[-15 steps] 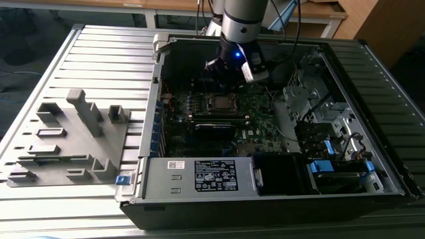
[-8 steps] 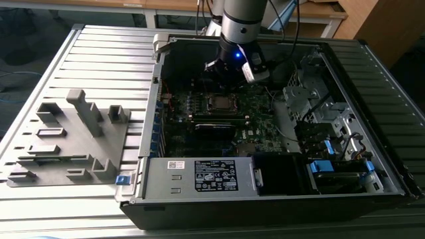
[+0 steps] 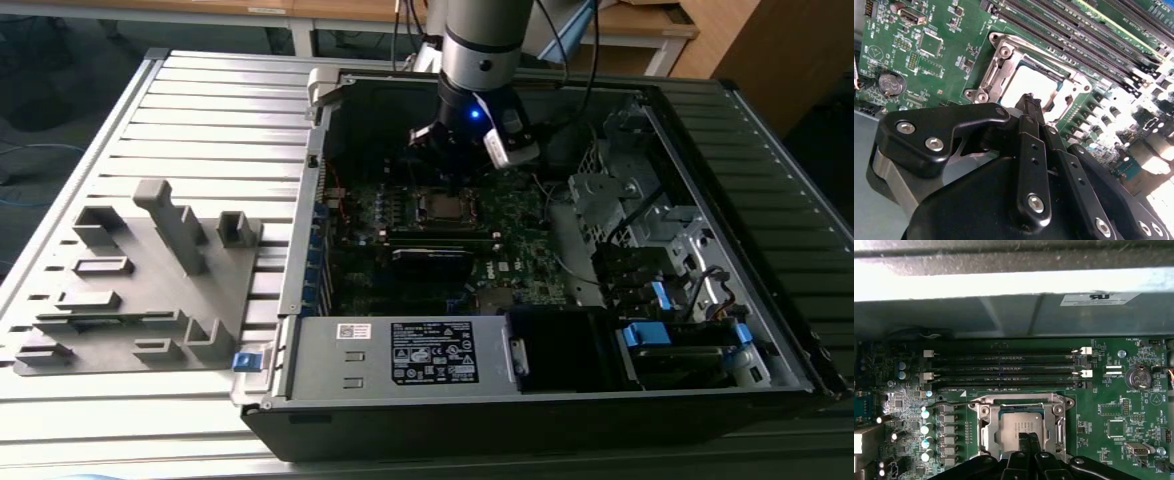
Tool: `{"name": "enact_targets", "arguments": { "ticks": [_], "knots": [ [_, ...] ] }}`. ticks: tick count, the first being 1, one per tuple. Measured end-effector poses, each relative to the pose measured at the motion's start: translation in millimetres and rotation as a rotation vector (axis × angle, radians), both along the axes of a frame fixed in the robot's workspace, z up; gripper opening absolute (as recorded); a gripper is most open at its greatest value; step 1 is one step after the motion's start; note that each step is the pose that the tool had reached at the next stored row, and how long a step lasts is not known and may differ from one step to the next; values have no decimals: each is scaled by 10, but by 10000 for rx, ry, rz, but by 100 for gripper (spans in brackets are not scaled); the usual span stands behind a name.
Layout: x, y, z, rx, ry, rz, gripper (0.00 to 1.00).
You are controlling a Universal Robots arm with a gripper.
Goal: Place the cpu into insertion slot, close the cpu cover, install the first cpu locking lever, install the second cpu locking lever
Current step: 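Close the cpu cover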
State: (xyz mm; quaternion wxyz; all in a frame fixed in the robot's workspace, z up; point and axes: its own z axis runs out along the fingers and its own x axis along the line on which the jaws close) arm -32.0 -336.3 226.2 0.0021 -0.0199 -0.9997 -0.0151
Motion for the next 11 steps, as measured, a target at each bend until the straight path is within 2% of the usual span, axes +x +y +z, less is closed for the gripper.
{"name": "enact_targets", "arguments": {
  "ticks": [5,11],
  "knots": [
    [-1,0,-3,23,-3,0,11],
    [-4,-9,-66,23,-75,0,11]
  ]
}}
